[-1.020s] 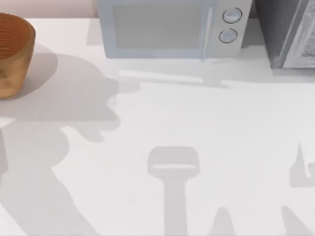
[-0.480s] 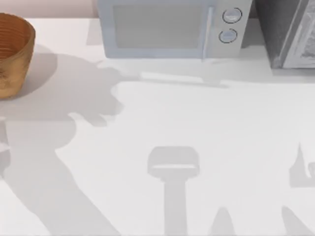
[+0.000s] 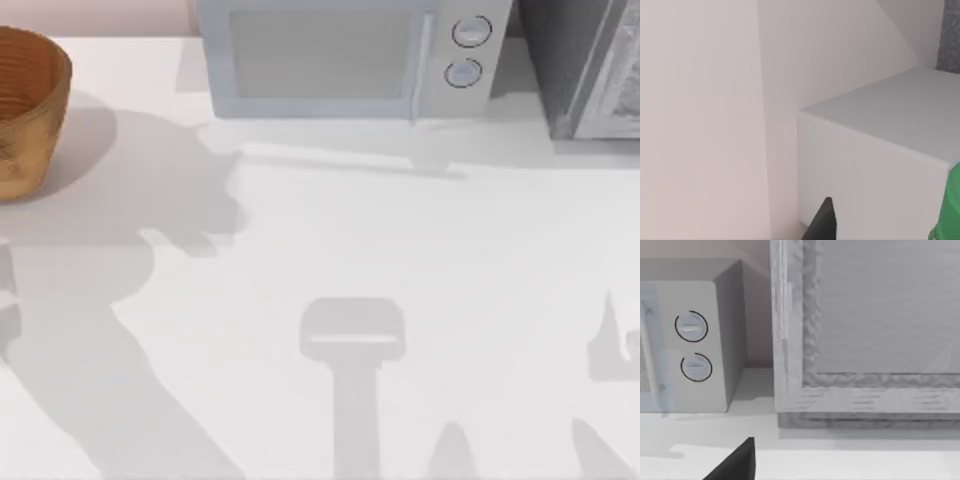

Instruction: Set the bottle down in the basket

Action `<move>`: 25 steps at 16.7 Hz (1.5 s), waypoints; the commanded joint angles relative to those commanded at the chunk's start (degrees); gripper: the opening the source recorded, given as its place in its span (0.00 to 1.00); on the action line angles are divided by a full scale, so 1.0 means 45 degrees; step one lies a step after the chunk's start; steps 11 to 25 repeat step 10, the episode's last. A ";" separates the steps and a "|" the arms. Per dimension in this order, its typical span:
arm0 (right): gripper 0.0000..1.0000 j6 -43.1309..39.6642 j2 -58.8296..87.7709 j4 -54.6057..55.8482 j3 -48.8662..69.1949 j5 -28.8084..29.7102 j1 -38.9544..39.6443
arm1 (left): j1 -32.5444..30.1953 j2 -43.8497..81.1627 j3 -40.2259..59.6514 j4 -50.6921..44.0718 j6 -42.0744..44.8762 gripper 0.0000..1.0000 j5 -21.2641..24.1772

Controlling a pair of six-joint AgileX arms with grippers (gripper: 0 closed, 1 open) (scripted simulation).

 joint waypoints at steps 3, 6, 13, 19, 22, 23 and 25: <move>1.00 0.0000 0.0000 0.0000 0.0000 0.0000 0.0000 | 0.0000 0.0000 0.0000 0.0000 0.0000 0.90 0.0000; 1.00 0.0000 0.0000 0.0000 0.0000 0.0000 0.0000 | 0.0000 0.0000 0.0000 0.0000 0.0000 1.00 0.0000; 1.00 0.0000 0.0000 0.0000 0.0000 0.0000 0.0000 | 0.0000 0.0000 0.0000 0.0000 0.0000 1.00 0.0000; 1.00 0.0000 0.0000 0.0000 0.0000 0.0000 0.0000 | 0.0000 0.0000 0.0000 0.0000 0.0000 1.00 0.0000; 1.00 0.0000 0.0000 0.0000 0.0000 0.0000 0.0000 | 0.0000 0.0000 0.0000 0.0000 0.0000 1.00 0.0000; 1.00 0.0000 0.0000 0.0000 0.0000 0.0000 0.0000 | 0.0000 0.0000 0.0000 0.0000 0.0000 1.00 0.0000; 1.00 0.0000 0.0000 0.0000 0.0000 0.0000 0.0000 | 0.0000 0.0000 0.0000 0.0000 0.0000 1.00 0.0000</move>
